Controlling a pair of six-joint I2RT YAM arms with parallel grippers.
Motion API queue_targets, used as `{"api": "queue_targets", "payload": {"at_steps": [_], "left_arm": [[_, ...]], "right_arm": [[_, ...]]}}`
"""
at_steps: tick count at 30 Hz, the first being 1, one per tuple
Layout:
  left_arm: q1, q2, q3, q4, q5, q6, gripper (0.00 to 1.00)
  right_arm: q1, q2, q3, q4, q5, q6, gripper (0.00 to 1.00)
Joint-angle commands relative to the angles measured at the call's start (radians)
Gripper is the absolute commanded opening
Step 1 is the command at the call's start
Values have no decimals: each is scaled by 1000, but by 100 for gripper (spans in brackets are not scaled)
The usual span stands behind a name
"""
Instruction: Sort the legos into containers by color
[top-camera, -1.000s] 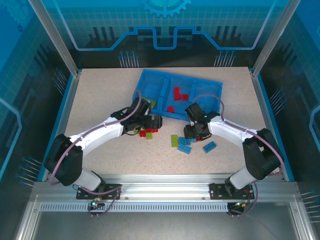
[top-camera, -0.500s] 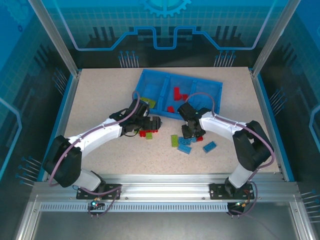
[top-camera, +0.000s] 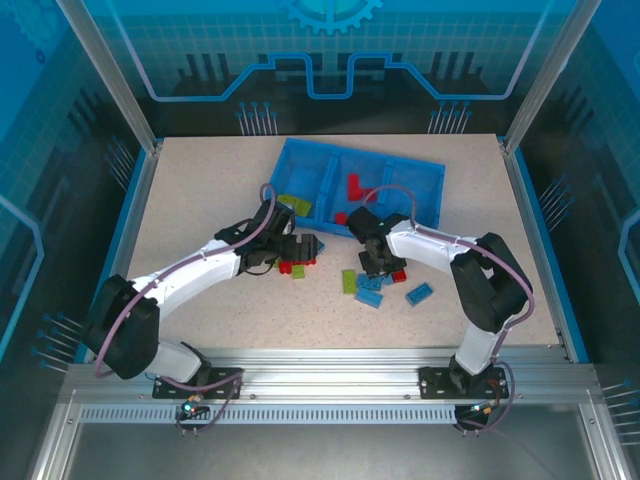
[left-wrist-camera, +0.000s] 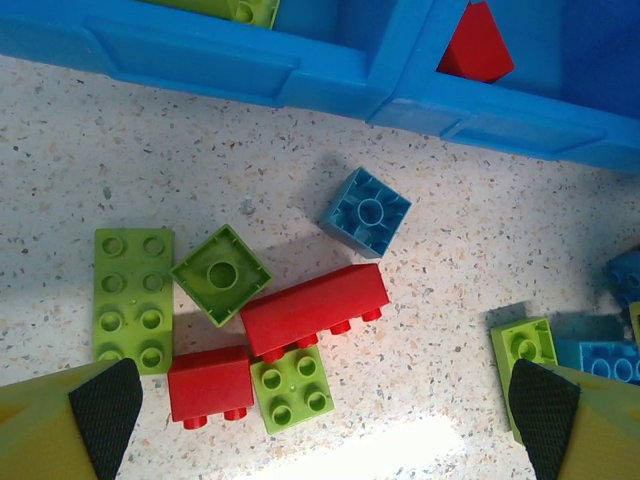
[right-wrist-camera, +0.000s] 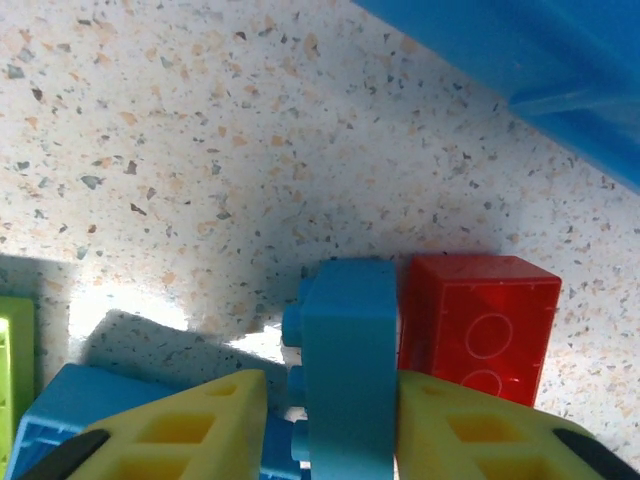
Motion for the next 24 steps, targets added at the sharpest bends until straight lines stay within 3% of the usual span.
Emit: {"api": "queue_targets", "payload": {"at_steps": [1, 5, 13, 19, 24], "left_arm": [[11, -33, -12, -1, -16, -16, 99], [12, -36, -17, 3, -16, -19, 99], [12, -41, -26, 1, -17, -20, 99], [12, -39, -33, 9, -16, -24, 99], [12, -40, -35, 14, -16, -28, 99]], "right_arm": [[17, 8, 24, -45, 32, 24, 33], [17, 2, 30, -57, 43, 37, 25], [-1, -88, 30, -19, -84, 43, 23], [-89, -197, 35, 5, -263, 16, 24], [-212, -273, 41, 30, -335, 1, 24]]}}
